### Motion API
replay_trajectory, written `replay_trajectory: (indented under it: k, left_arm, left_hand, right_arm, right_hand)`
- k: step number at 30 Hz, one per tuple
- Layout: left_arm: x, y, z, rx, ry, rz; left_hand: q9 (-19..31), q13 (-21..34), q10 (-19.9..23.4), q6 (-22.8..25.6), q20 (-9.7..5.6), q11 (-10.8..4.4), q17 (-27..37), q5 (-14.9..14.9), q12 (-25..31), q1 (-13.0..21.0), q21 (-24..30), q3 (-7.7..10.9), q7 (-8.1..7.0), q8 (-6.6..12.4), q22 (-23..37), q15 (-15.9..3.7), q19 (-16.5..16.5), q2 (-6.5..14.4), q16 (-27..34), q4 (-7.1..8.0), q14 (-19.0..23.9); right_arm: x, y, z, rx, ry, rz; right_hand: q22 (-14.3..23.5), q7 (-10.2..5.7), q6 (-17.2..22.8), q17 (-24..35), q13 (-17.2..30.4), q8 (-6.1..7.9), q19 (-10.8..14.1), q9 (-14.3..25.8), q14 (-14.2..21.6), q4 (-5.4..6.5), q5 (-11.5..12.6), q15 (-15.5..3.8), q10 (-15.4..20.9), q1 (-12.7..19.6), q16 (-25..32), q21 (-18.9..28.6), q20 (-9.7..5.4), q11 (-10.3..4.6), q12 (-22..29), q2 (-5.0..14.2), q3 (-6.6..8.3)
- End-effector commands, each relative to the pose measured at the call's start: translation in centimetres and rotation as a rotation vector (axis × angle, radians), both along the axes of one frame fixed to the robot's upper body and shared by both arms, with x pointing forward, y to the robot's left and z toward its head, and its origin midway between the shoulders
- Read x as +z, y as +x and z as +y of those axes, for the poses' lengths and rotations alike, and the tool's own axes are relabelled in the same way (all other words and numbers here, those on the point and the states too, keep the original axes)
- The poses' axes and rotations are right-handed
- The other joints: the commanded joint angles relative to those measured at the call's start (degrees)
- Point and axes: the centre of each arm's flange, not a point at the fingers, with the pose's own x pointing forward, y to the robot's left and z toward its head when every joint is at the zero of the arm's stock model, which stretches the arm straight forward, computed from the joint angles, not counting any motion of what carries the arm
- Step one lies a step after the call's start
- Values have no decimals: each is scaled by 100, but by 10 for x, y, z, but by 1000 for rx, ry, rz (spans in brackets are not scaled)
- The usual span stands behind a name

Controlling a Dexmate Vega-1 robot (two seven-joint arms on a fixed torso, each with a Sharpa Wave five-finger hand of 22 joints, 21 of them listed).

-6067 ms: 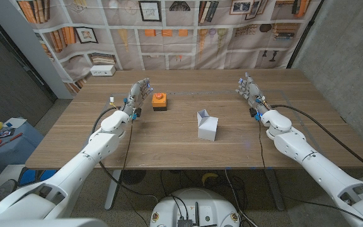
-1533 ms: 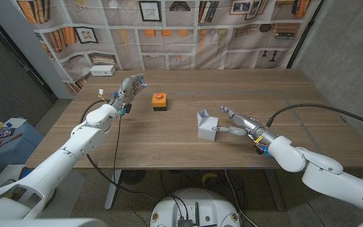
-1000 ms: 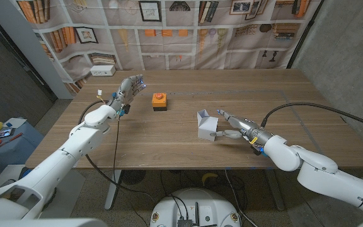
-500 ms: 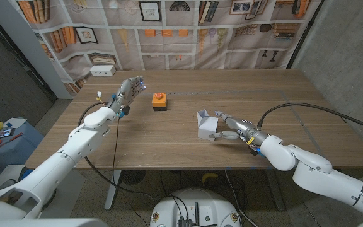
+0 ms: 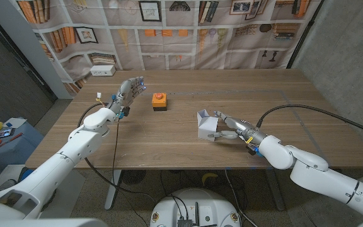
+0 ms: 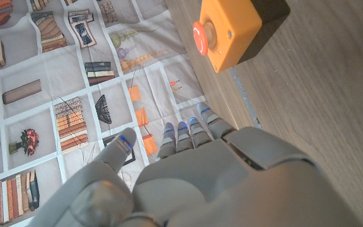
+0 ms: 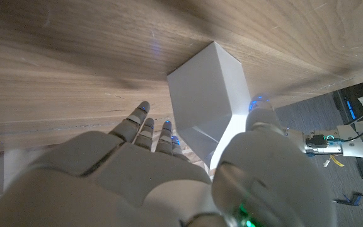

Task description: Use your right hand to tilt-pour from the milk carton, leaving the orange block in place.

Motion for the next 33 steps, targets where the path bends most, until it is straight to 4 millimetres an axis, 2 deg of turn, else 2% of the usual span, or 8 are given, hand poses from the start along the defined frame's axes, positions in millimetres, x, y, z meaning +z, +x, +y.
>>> replay_trajectory:
  k: [1, 13, 18, 24, 33]
  left_arm:
    - [-1, -2, -1, -6, 1, 2]
    - [-3, -4, -2, -6, -1, 4]
    - [-4, -4, -2, -8, 0, 6]
    - [-3, -2, -4, -18, 3, 5]
    - [-5, -4, -4, -15, 5, 8]
  left_hand:
    - [32, 28, 84, 61, 6, -12, 18, -2, 57, -43, 41, 47, -15, 35, 21, -20, 62, 515, 54, 13, 77]
    - [33, 29, 164, 152, 11, -20, 17, -3, 71, -46, 45, 68, -23, 51, 22, -26, 90, 516, 62, 15, 152]
    - [33, 30, 189, 177, 11, -24, 16, -3, 75, -45, 48, 75, -21, 54, 22, -25, 104, 514, 61, 13, 171]
    - [34, 30, 211, 211, 14, -34, 17, -3, 76, -49, 49, 81, -25, 58, 22, -33, 115, 512, 66, 17, 207]
    - [35, 30, 258, 265, 27, -44, 19, -5, 79, -57, 57, 94, -15, 61, 23, -36, 154, 509, 69, 26, 262]
  right_arm:
    - [-2, 6, 1, 33, 71, -9]
    - [-7, 8, 4, 37, 87, -41]
    - [-8, 8, 4, 36, 95, -42]
    - [-9, 8, 4, 38, 116, -47]
    - [-10, 8, 4, 41, 131, -50]
  right_hand:
    - [11, -65, 119, 20, 44, 99, 63, 44, 58, 2, -29, -58, 144, 131, 90, 46, -25, -17, 64, -46, 67]
    - [11, -211, 561, 43, 165, 416, 304, 154, 298, -27, -13, -187, 561, 553, 231, 97, -81, -167, 202, -65, 238]
    - [11, -241, 647, 46, 193, 484, 352, 177, 356, -21, -5, -212, 636, 642, 259, 101, -95, -176, 224, -89, 266]
    - [11, -283, 872, 58, 238, 632, 390, 219, 438, 2, -1, -258, 780, 728, 302, 94, -105, -231, 272, -111, 296]
    - [12, -363, 1346, 87, 330, 947, 516, 301, 647, 28, -7, -400, 1111, 884, 409, 101, -172, -367, 376, -142, 349]
